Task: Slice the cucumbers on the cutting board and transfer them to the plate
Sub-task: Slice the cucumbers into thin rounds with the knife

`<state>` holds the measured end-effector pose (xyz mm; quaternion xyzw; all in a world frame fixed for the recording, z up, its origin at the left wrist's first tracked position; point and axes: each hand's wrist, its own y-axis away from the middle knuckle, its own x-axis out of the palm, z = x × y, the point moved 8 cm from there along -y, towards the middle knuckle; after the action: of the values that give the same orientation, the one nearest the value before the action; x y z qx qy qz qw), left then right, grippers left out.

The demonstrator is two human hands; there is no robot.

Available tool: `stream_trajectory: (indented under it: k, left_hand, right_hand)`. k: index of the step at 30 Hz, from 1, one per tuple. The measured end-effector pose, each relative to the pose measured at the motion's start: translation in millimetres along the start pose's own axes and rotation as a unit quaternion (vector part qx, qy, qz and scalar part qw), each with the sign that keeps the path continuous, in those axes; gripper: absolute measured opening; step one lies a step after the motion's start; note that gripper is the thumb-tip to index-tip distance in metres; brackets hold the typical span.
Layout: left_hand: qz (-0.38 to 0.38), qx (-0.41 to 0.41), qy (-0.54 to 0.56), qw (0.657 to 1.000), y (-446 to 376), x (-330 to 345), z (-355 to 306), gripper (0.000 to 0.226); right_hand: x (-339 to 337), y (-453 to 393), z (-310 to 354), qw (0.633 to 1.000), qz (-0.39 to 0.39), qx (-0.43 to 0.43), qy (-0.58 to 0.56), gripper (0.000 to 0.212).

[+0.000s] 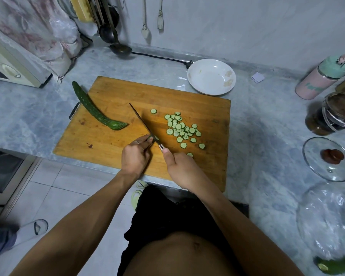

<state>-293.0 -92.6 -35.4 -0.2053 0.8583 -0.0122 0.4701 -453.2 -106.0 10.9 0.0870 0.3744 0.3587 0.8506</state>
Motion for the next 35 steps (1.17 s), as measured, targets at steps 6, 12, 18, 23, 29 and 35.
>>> stream_trajectory:
  k: [6, 12, 18, 23, 29, 35]
  left_hand:
    - [-0.006, 0.011, 0.007, 1.000, -0.6, -4.3, -5.0, 0.038]
    - [-0.014, -0.016, 0.025, 0.999, -1.0, -4.3, -4.0, 0.035]
    - [-0.012, -0.030, 0.037, 0.999, -1.0, -5.9, 0.7, 0.033]
    - [-0.004, -0.001, 0.048, 0.999, -3.1, -7.2, 2.6, 0.036]
    - [-0.023, 0.017, 0.060, 0.998, 0.9, -7.4, 3.5, 0.033]
    - [-0.022, 0.022, 0.071, 0.997, 0.3, -8.8, 5.0, 0.031]
  right_hand:
    - [9.4, -16.8, -0.9, 1.000, -0.018, 0.002, 0.010, 0.064]
    - [-1.7, -19.8, -10.6, 0.999, -0.028, 0.023, -0.018, 0.070]
    - [-16.1, -14.3, -33.5, 0.995, -0.017, 0.067, -0.077, 0.072]
    - [-28.6, -12.2, -29.9, 0.998, -0.011, 0.041, -0.039, 0.068]
    - [-19.6, -1.0, -14.4, 0.999, 0.001, 0.010, -0.044, 0.066]
    - [-16.5, 6.2, -11.5, 1.000, 0.003, 0.015, -0.025, 0.078]
